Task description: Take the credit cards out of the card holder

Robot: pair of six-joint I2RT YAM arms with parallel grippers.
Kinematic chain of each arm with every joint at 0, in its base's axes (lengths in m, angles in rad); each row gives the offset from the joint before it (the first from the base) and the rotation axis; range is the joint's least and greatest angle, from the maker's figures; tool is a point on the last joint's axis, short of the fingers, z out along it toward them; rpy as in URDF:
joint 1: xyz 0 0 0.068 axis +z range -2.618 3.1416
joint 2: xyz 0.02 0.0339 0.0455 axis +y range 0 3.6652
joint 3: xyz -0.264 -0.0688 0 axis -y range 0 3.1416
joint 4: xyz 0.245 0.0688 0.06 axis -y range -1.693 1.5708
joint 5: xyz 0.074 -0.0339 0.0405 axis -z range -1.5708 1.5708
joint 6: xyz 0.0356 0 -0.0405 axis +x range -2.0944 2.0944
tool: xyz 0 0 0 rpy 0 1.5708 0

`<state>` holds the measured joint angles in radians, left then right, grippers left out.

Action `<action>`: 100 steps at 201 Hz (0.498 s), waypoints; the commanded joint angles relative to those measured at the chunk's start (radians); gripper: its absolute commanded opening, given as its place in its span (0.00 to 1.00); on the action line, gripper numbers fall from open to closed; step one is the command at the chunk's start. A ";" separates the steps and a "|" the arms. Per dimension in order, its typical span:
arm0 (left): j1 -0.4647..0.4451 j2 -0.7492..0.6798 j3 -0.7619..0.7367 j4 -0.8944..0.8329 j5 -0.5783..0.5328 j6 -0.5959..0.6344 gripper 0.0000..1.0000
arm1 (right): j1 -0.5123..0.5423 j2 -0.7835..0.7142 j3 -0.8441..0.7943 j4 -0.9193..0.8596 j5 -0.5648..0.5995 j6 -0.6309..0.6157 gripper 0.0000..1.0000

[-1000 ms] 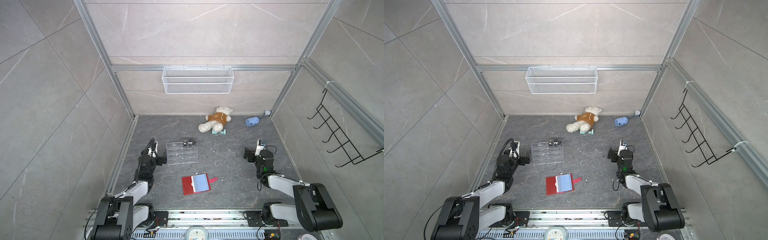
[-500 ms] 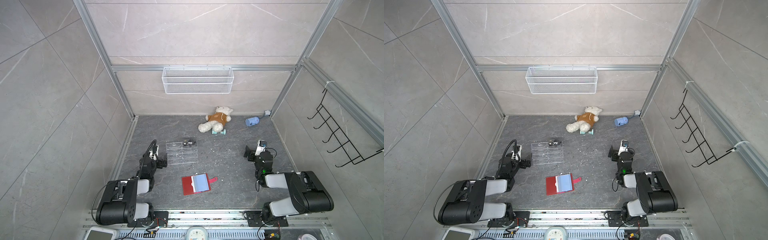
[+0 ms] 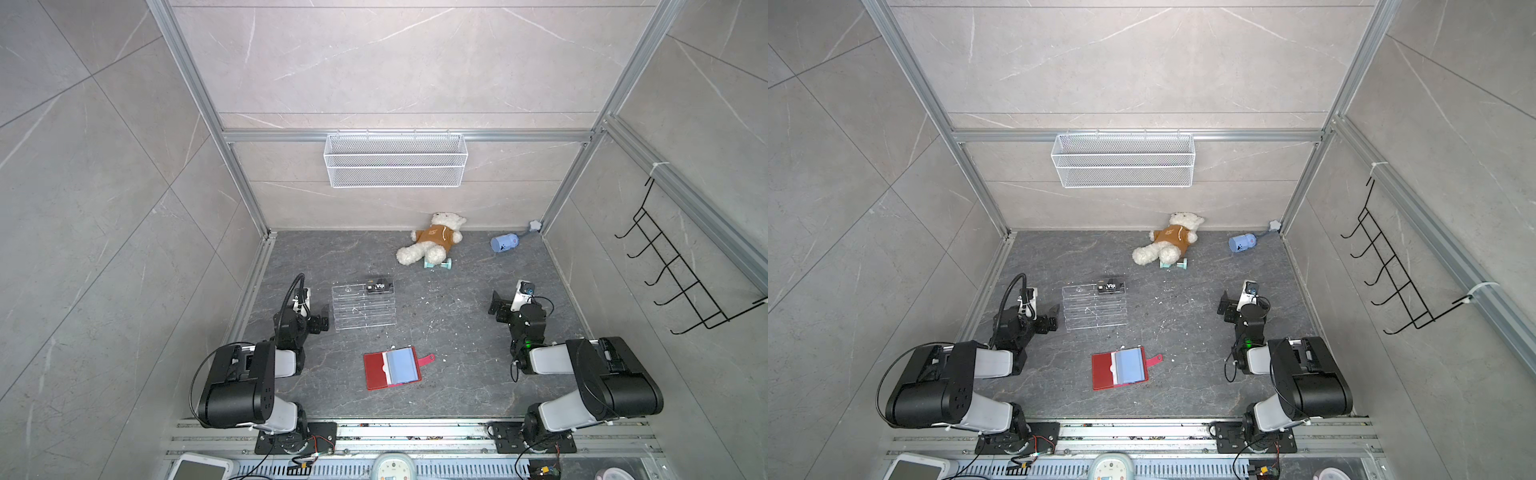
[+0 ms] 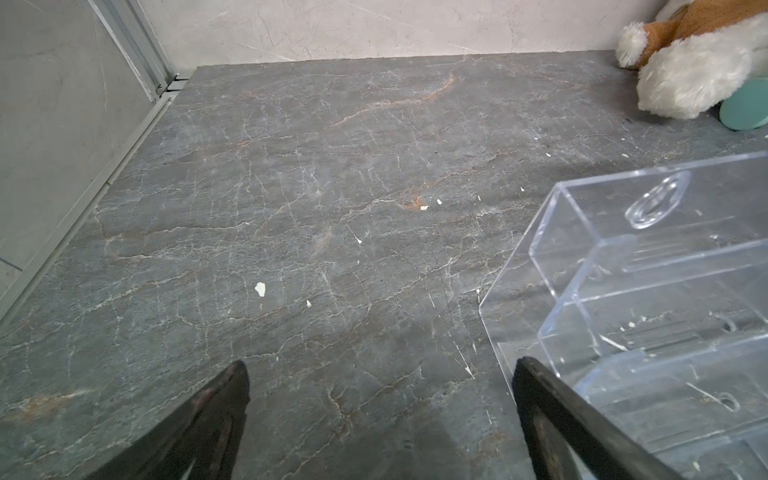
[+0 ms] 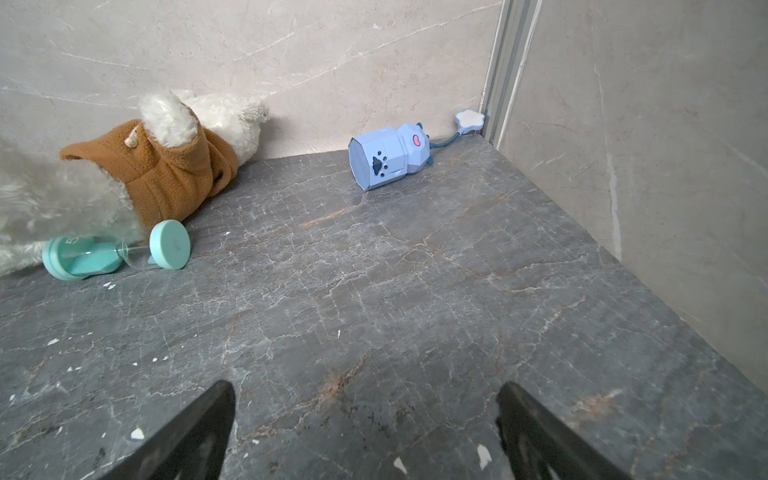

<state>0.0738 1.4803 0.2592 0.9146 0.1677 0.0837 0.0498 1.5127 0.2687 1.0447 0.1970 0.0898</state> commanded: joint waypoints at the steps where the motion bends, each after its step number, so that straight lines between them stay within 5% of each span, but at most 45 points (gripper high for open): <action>1: 0.018 0.014 0.080 -0.031 0.027 -0.041 1.00 | -0.004 0.004 0.031 -0.036 0.029 0.009 1.00; 100: 0.041 0.021 0.096 -0.058 0.028 -0.067 1.00 | 0.012 0.008 0.047 -0.060 0.054 -0.005 1.00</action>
<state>0.1120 1.4960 0.3389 0.8371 0.1864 0.0326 0.0547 1.5127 0.2993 1.0019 0.2260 0.0891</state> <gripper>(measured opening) 0.999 0.998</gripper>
